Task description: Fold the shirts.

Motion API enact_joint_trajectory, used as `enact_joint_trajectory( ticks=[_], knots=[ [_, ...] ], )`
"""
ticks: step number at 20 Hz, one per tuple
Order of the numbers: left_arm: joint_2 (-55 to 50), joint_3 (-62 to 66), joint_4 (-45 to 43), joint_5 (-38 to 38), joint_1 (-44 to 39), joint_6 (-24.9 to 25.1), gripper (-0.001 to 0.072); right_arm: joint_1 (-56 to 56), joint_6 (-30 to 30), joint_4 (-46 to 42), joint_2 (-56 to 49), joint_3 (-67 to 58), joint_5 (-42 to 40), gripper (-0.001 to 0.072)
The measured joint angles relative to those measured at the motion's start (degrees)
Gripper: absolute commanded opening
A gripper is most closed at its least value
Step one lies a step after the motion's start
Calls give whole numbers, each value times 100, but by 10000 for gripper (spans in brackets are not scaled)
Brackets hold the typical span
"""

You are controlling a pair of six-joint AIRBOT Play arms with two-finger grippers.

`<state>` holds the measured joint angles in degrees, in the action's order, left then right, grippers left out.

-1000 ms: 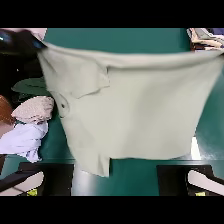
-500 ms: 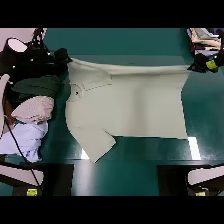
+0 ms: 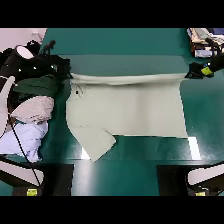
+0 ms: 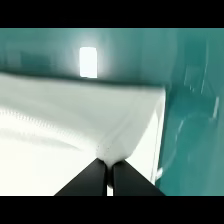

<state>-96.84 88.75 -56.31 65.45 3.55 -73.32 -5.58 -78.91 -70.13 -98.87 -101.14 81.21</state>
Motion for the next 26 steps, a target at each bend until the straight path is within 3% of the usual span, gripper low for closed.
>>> enact_joint_trajectory(
  ticks=[4, 5, 6, 7, 14, 20, 26],
  knots=[
    [-9, -603, -136, 79, -66, 17, 29, 15, 26, -144, 417, 1106, -363, 37],
    [-9, -682, -151, 83, -74, 15, 236, 15, 26, -153, 507, 1340, -444, 228],
    [-9, -741, -157, 103, -79, -17, 512, 15, 33, -153, 599, 1552, -525, 369],
    [-9, -776, -177, 166, -66, -70, 541, 15, 44, -157, 662, 1718, -568, 371],
    [621, -1150, -564, 1014, 168, -374, 539, -247, 44, -144, 1644, 2632, -603, 371],
    [2588, -3609, -734, 1010, 219, -684, 540, -656, 87, -149, 2752, 3567, -640, 371],
    [4013, -5858, 39, 702, 195, -750, 540, -710, 103, 28, 3130, 3834, -654, 371]
  ],
)
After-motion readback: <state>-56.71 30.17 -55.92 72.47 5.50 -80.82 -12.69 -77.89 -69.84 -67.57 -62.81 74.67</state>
